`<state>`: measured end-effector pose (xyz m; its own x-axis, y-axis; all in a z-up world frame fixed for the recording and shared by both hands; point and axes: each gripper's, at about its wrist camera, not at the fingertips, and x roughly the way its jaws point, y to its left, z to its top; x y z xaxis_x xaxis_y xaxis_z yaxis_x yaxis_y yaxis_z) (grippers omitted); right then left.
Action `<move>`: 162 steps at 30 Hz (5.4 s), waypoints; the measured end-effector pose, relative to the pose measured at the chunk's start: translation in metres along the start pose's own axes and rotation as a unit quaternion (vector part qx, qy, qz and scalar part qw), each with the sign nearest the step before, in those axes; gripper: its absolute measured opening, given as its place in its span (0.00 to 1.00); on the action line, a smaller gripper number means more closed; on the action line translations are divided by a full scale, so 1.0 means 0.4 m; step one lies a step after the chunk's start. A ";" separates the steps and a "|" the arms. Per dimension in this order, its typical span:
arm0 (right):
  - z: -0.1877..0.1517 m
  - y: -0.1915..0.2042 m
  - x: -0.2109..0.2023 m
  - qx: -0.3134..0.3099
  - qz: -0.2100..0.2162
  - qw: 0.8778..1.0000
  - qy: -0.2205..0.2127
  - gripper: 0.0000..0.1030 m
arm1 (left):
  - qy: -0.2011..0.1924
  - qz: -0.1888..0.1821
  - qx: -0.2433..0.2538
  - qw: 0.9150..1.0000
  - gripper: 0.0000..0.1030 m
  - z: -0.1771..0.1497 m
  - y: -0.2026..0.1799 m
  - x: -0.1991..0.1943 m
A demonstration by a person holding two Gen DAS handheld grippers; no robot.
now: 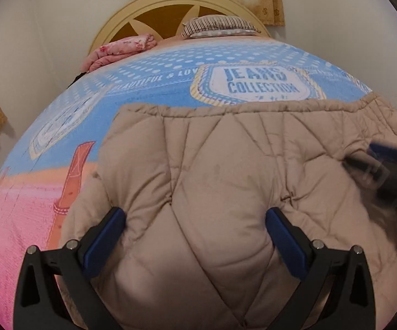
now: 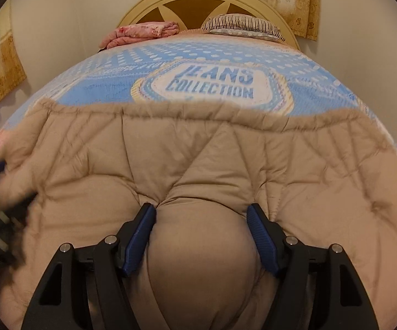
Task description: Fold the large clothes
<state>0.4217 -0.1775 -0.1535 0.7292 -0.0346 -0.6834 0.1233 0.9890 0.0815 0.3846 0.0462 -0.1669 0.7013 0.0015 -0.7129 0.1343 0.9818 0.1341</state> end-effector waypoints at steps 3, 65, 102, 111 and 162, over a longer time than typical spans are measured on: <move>0.061 0.007 -0.030 0.016 -0.006 0.999 -0.035 0.68 | -0.005 0.002 0.002 1.000 1.00 0.002 -0.003 -0.003; -0.269 0.047 -0.139 -0.033 -0.028 0.999 0.008 0.81 | -0.074 -0.170 -0.314 0.931 0.16 -0.278 0.173 -0.253; -0.322 -0.288 -0.439 0.187 0.129 0.970 -0.090 0.81 | -0.191 -0.247 0.098 0.945 0.11 -0.013 -0.323 -0.407; -0.300 -0.389 -0.513 0.196 0.142 0.961 -0.131 0.81 | -0.175 -0.263 0.199 0.928 0.13 -0.067 -0.412 -0.368; -0.063 -0.173 -0.235 0.085 0.201 0.976 -0.008 0.26 | -0.168 -0.090 0.052 0.980 1.00 0.031 -0.167 -0.334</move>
<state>0.3277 -0.2391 -0.1134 0.7524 0.3483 -0.5590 -0.0664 0.8845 0.4617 0.2906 -0.0219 -0.0719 0.8482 -0.2498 -0.4670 0.3354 0.9358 0.1086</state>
